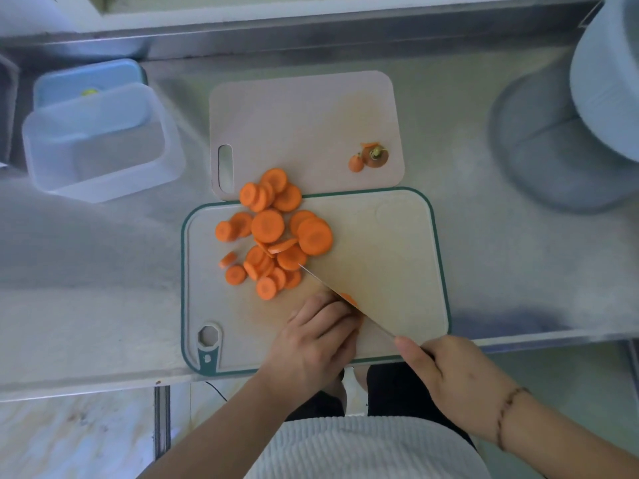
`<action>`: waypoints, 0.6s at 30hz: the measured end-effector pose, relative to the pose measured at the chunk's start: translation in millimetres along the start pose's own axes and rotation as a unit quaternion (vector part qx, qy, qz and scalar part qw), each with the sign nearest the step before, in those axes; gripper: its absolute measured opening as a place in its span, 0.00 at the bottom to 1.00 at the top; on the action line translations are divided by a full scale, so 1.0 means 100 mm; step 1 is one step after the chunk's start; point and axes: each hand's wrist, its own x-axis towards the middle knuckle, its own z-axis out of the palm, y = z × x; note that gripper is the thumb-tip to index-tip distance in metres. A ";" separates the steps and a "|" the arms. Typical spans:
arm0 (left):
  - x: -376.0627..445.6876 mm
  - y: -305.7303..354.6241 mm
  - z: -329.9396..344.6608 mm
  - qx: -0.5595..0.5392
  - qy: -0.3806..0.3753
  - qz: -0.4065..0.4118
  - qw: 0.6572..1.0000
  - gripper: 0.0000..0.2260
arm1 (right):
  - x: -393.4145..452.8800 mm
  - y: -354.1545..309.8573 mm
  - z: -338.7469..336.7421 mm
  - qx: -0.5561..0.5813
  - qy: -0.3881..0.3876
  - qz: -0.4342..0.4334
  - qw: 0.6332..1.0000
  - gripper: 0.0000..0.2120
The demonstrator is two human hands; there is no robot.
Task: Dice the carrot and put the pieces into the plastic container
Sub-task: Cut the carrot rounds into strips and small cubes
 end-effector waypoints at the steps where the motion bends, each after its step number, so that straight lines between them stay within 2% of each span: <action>1: 0.00 0.00 -0.01 0.002 -0.001 0.001 1.000 0.04 | 0.03 -0.01 0.00 0.000 0.002 -0.006 1.000 0.31; 7: -0.06 0.01 -0.02 0.026 0.005 0.000 1.000 0.04 | -0.15 0.07 -0.06 0.016 0.017 -0.021 1.000 0.34; 11: -0.07 0.01 -0.01 0.016 0.028 -0.004 0.999 0.04 | -0.26 0.14 -0.08 -0.009 0.004 0.003 1.000 0.37; 18: -0.05 0.01 -0.01 0.000 0.029 -0.010 1.000 0.03 | -0.20 0.14 -0.01 0.006 -0.014 0.005 1.000 0.36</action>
